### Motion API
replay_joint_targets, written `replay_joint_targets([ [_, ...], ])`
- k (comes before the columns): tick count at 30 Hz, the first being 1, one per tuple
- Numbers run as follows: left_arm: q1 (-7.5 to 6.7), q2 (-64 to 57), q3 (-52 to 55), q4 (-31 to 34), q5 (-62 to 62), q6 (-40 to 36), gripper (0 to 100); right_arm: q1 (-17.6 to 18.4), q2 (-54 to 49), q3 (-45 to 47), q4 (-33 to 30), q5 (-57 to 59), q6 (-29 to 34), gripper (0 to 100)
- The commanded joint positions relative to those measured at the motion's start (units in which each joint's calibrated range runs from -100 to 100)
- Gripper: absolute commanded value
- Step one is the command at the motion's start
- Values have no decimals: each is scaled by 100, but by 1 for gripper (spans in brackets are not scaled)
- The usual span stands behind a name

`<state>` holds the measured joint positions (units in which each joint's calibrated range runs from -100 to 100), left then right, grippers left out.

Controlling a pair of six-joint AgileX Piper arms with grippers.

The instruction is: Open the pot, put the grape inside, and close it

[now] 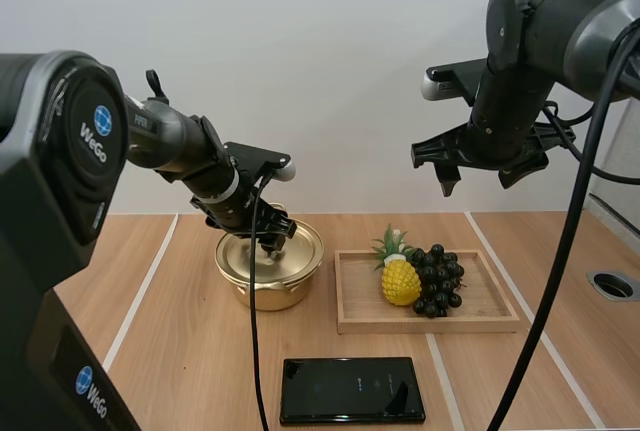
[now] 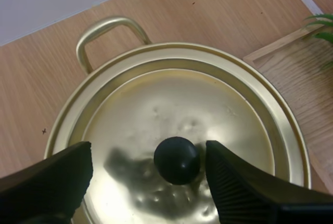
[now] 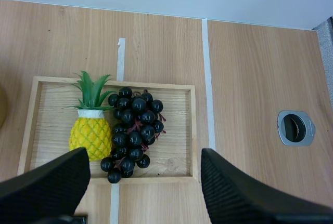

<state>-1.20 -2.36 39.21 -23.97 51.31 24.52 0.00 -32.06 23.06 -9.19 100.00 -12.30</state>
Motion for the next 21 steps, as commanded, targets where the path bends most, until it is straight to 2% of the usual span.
replay_joint_targets([
  [1,-15,13,26,-352,-209,268,100,6,-43,10,-51,0,34,100],
  [6,-15,52,26,-818,-17,580,100,6,-43,10,-51,-96,34,100],
  [16,-15,288,26,-833,177,651,100,6,-43,10,-51,-96,34,100],
  [17,-15,312,26,-833,227,652,89,6,-43,10,-51,-96,34,100],
  [18,-15,315,26,-833,240,652,73,6,-43,10,-51,-96,34,100],
  [20,-15,315,26,-844,262,595,21,6,-43,10,-51,-96,34,100],
  [21,-15,315,26,-844,238,499,0,6,-43,10,-51,-96,34,100],
])
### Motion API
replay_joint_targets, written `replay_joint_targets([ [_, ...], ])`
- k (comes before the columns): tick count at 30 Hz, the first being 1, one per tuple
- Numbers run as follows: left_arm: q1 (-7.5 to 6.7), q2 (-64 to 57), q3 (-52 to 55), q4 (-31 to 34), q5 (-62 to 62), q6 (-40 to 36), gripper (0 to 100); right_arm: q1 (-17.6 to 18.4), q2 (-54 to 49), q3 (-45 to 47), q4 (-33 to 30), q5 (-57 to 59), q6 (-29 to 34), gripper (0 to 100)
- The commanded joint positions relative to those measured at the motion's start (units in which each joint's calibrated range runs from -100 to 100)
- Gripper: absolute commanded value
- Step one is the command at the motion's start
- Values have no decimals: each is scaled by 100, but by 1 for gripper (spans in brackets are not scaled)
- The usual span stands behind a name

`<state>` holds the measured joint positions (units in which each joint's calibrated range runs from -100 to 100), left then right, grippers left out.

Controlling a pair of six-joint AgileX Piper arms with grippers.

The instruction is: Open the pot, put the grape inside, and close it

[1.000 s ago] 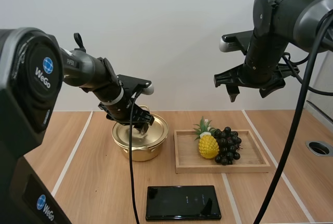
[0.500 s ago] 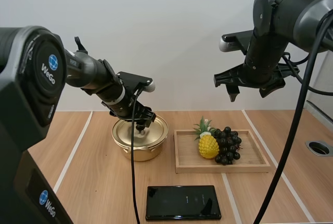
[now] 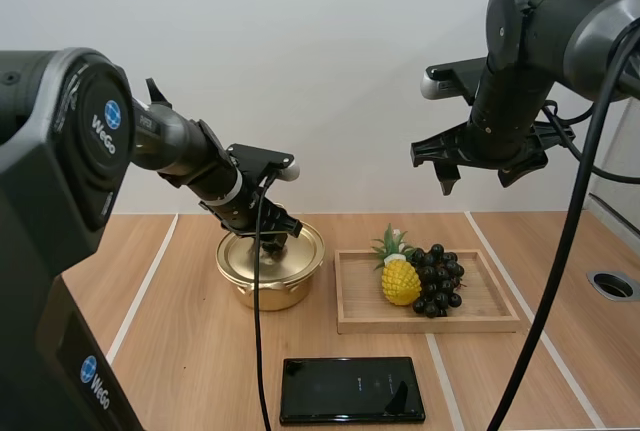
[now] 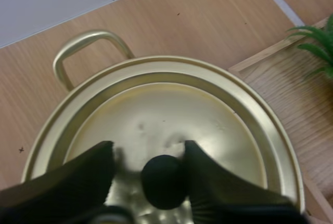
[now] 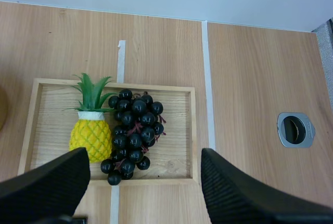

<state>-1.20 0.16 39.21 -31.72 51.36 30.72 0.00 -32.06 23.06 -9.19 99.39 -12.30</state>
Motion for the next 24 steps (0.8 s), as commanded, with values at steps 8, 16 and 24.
replay_joint_targets([
  [8,-15,50,-3,-68,175,-146,1,6,-43,10,-51,-35,34,100],
  [16,-15,-358,-347,-68,180,-385,1,6,-43,10,-51,-35,34,100],
  [24,-8,-1303,-1006,-9,497,-885,1,6,-43,10,-51,-35,34,100],
])
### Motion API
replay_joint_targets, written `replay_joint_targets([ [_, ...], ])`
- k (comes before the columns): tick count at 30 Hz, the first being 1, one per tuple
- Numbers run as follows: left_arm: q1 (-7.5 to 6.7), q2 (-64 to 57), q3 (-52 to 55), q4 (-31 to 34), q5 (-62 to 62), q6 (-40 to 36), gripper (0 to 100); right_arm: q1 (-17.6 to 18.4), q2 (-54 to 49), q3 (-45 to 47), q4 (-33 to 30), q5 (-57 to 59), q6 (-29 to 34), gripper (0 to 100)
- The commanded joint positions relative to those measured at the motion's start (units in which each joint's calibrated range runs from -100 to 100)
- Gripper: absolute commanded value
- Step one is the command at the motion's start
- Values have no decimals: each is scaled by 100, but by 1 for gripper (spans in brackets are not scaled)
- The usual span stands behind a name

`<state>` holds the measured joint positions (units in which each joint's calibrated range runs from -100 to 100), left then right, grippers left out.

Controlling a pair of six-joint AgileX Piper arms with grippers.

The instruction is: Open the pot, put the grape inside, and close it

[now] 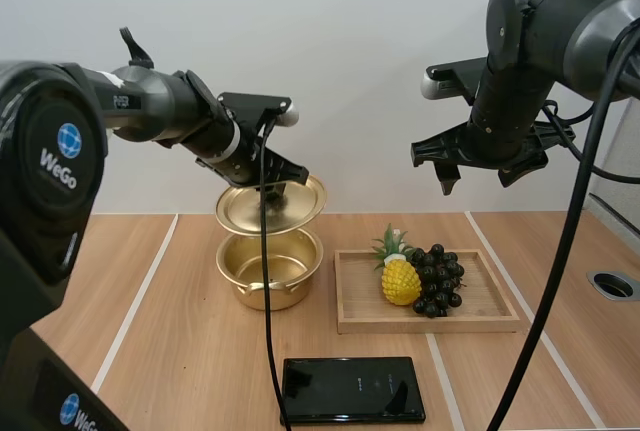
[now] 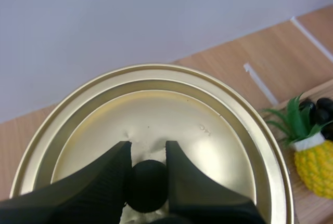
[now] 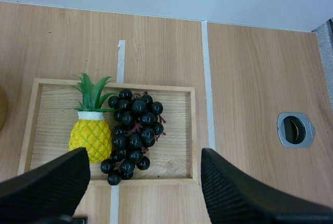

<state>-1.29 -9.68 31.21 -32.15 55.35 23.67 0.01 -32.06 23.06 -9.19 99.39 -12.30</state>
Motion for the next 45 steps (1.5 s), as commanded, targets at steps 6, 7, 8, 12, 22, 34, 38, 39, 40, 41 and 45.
replay_joint_targets([
  [6,1,-1190,-572,400,221,-240,1,4,-43,10,-51,-35,34,100],
  [7,1,-1327,-641,501,227,-275,1,4,-43,10,-51,-35,34,100],
  [8,1,-1485,-724,632,213,-325,1,4,-43,10,-51,-35,34,100],
  [12,22,-2091,-1112,906,230,-633,1,4,-43,10,-51,-51,34,100],
  [22,205,-3090,-2418,974,176,-1073,0,4,24,10,-41,-180,25,100],
  [34,247,-3569,-4503,1445,247,-1729,0,4,815,345,-41,-403,2,100],
  [38,247,-3649,-5168,1445,247,-1758,0,4,1128,667,-41,-664,2,100],
  [39,247,-3659,-5345,1445,247,-1758,0,4,1204,744,-41,-734,2,100],
  [40,247,-3659,-5519,1445,247,-1758,0,4,1263,802,-41,-787,2,100],
  [41,247,-3659,-5654,1445,247,-1758,0,4,1331,867,-41,-870,2,100],
  [45,247,-3659,-6213,1496,247,-1758,0,4,1561,1053,-41,-1138,2,100],
])
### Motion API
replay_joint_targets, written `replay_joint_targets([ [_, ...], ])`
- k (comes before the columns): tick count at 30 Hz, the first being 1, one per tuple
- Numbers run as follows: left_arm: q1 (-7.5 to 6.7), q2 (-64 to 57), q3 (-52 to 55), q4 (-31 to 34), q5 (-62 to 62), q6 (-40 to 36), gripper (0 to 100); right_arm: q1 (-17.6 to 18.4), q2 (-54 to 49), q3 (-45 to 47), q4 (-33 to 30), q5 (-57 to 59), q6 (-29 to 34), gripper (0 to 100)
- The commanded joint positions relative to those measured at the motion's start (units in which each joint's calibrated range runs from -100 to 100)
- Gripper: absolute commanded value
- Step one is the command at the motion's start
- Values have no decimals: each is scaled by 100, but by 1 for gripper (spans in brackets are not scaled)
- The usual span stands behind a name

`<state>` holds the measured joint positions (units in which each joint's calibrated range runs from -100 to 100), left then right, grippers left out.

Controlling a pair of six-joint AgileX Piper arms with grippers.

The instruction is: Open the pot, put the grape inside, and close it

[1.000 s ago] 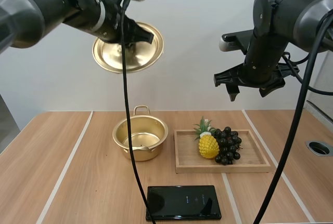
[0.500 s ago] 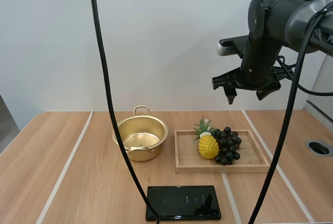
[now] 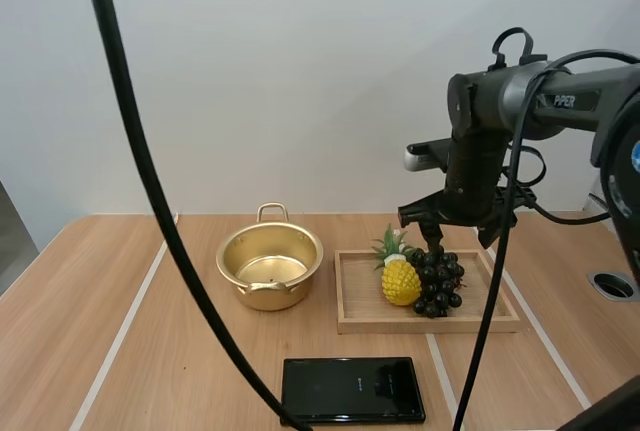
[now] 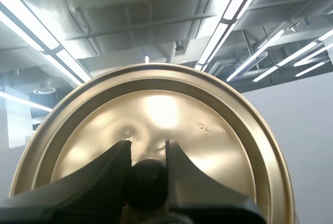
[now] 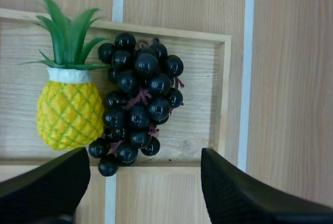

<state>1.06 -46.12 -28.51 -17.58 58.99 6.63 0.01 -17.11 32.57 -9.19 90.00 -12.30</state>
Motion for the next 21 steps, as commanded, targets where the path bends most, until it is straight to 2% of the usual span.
replay_joint_targets([
  [1,13,-14,-375,82,-117,-54,0,4,95,163,-41,-358,2,100],
  [9,13,-14,-1026,350,159,-217,0,4,433,403,-52,-1102,34,100],
  [21,13,-14,-1052,350,267,-263,0,4,976,403,-52,-1862,34,100],
])
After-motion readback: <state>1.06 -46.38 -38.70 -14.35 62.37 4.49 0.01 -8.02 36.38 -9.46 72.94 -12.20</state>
